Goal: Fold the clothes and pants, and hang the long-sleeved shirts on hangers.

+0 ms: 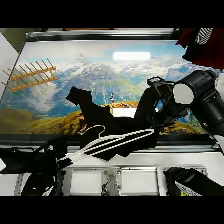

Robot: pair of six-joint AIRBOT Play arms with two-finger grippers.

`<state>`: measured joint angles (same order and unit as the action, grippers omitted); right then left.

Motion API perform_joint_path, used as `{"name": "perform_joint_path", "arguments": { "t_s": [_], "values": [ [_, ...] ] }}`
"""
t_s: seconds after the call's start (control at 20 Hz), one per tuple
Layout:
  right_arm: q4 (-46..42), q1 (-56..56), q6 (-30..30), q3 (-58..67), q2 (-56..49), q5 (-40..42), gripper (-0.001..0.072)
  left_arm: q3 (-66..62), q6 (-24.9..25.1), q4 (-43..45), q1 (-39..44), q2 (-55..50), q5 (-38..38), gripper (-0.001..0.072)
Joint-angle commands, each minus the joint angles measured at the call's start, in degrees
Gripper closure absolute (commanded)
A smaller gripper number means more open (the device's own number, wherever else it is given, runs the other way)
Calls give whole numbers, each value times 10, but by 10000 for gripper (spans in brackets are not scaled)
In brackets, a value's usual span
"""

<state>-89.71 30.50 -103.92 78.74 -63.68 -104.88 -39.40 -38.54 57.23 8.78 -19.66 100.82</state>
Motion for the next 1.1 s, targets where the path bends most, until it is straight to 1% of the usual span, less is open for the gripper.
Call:
{"name": "perform_joint_path", "arguments": {
  "t_s": [0.0, 0.15, 0.25, 0.5, 0.65, 0.85, 0.9, 1.05],
  "values": [
    [0, 0, 0, 0, 0, 0, 691, 15, -28, 1, 0, 43, -9, 697],
    [0, 0, 0, 0, 0, 0, 691, 16, -39, 2, 0, 46, -12, 697],
    [0, 0, 0, 0, 0, 0, 691, 16, -49, 2, 0, 22, -11, 697],
    [0, 0, 0, 0, 0, 0, 691, -2, -47, 2, 0, -50, -38, 698],
    [0, 0, 0, 0, 0, 0, 691, -17, -43, 2, 0, -80, -31, 698],
    [0, 0, 0, 0, 0, 0, 691, 9, -42, -3, 1, -102, -30, 698],
    [0, 0, 0, 0, 0, 0, 691, 13, -34, -3, 1, -102, -31, 698],
    [0, 0, 0, 0, 0, 0, 691, 14, -28, -3, 1, -102, -54, 698]
  ]
}}
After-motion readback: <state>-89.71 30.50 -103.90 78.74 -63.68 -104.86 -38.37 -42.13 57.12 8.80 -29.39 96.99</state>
